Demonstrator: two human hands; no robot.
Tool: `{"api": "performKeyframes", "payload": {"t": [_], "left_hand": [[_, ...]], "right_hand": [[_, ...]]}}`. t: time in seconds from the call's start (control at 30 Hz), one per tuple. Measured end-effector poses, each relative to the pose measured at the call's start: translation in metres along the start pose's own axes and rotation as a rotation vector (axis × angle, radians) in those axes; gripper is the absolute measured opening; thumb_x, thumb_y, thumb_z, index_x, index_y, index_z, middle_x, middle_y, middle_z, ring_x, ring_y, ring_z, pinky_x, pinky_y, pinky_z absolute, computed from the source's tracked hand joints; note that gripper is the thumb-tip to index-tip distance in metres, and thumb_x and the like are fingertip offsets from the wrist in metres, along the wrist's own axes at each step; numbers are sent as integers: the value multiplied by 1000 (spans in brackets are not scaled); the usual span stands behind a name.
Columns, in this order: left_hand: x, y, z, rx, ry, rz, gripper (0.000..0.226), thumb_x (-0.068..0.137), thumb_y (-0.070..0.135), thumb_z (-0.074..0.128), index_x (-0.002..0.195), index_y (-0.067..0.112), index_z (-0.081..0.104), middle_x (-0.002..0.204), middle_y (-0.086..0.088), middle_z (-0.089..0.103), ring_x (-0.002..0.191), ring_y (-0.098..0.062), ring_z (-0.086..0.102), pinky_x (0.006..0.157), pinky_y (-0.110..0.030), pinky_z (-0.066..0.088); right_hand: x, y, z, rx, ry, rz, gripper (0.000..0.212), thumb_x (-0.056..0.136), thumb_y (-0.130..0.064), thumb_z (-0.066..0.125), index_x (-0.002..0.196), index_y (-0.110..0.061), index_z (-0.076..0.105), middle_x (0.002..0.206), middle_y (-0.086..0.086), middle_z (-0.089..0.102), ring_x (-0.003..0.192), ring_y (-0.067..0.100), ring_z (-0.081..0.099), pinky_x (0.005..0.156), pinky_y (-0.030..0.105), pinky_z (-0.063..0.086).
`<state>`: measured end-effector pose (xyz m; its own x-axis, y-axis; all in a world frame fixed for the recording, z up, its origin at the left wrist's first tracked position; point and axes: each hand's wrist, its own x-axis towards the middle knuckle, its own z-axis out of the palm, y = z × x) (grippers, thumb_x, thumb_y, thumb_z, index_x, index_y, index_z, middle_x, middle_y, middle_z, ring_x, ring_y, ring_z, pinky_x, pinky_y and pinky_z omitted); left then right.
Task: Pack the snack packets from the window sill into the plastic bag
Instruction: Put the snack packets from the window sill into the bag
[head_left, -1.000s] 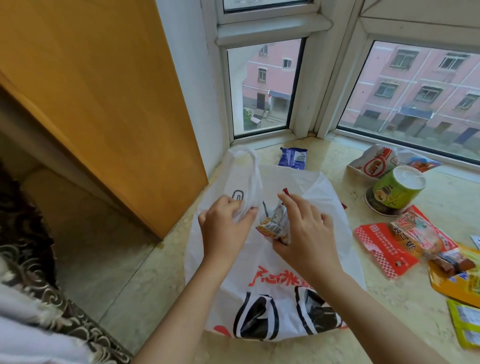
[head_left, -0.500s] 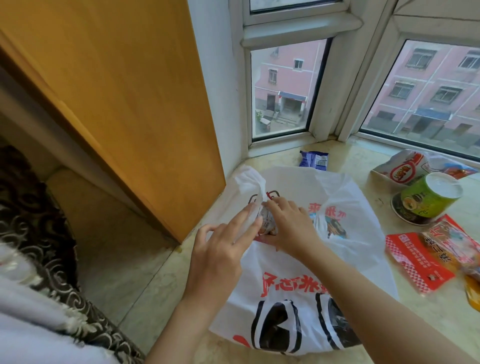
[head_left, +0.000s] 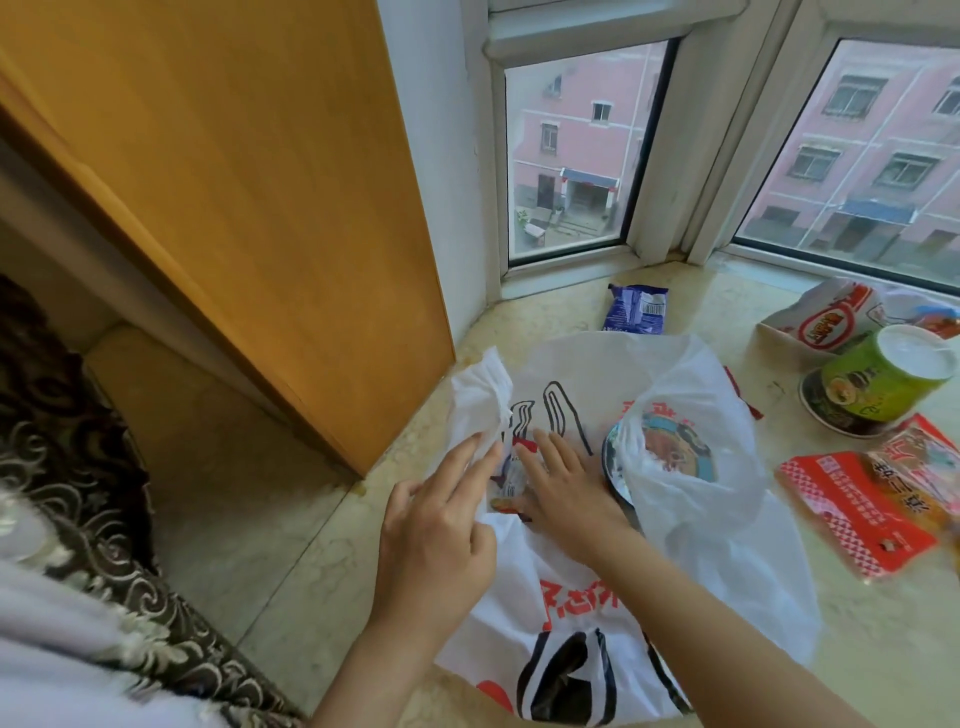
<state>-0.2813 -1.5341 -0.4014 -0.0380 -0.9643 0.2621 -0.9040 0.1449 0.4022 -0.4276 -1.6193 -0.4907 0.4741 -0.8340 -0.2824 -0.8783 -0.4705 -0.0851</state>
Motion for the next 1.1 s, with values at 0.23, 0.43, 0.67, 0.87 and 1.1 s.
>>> {"api": "performKeyframes", "payload": {"t": [0.23,0.43,0.67,0.87,1.1], "left_hand": [[1,12,28,426,98,44,67,81,22,66,144,20,44,154,-5,19,137,-27,26,109,-47,22],[-1,24,75,704,-431,443,65,80,21,61,142,12,44,137,-10,55,132,-25,45,118,-48,-7],[25,49,75,926,-700,474,75,96,60,28,145,3,33,137,-16,52,136,-33,36,114,-48,-19],[6,30,61,738,-625,593,15,70,16,75,84,20,72,84,1,70,88,-18,63,110,-38,18],[-8,53,-3,573,92,780,46,97,-3,30,102,15,72,97,-2,69,99,-21,55,105,-38,35]], "right_hand": [[-50,28,-29,-175,365,-24,63,68,-28,78,124,-5,61,138,19,51,134,34,41,112,53,14],[-99,93,-48,-190,511,136,81,60,-17,84,133,-6,51,150,23,31,140,36,23,113,54,12],[-132,138,-46,-276,456,316,111,54,3,80,147,-18,23,158,19,7,146,37,4,114,57,-2],[-154,153,-55,-253,274,415,100,72,-1,72,152,-22,16,159,17,-6,146,37,0,113,52,25],[-184,150,-100,-117,332,352,71,79,9,62,142,-13,40,150,21,32,134,34,41,78,36,58]]}}
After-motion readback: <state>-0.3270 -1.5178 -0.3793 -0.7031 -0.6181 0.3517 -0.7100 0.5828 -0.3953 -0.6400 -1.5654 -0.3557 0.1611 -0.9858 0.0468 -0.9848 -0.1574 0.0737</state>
